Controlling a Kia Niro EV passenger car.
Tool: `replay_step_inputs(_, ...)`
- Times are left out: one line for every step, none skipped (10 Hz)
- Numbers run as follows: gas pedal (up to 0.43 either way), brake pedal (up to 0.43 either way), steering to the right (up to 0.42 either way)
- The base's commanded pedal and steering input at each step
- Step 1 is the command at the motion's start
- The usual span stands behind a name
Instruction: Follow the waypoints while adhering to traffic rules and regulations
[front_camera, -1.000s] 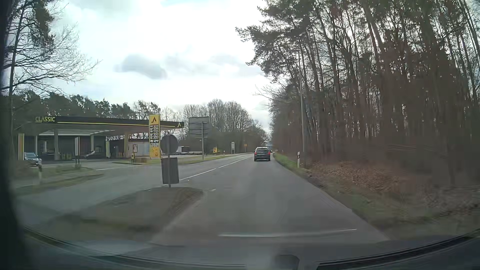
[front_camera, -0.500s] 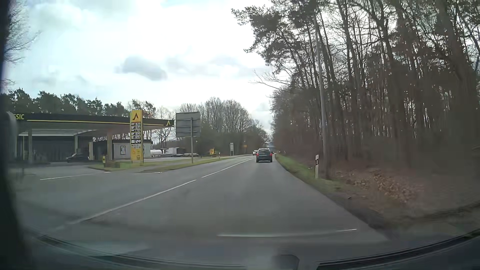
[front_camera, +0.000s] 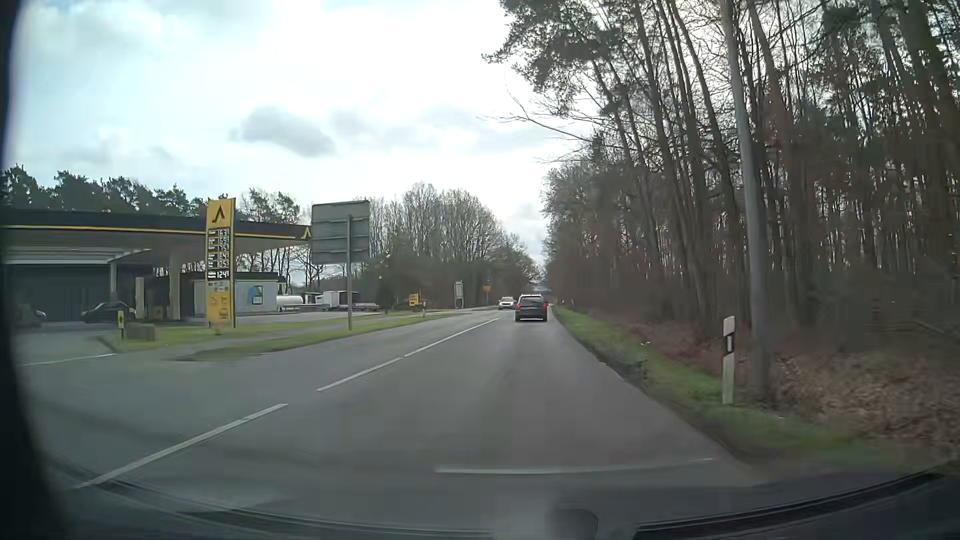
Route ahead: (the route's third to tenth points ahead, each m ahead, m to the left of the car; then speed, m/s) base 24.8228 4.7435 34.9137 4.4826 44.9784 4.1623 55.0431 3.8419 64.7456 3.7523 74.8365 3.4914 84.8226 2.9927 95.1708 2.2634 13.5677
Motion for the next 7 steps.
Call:
replay_step_inputs(0.177,0.0,0.005)
replay_step_inputs(0.177,0.0,0.005)
replay_step_inputs(0.177,0.0,0.005)
replay_step_inputs(0.177,0.0,0.005)
replay_step_inputs(0.177,0.0,0.006)
replay_step_inputs(0.177,0.0,0.007)
replay_step_inputs(0.169,0.0,0.008)
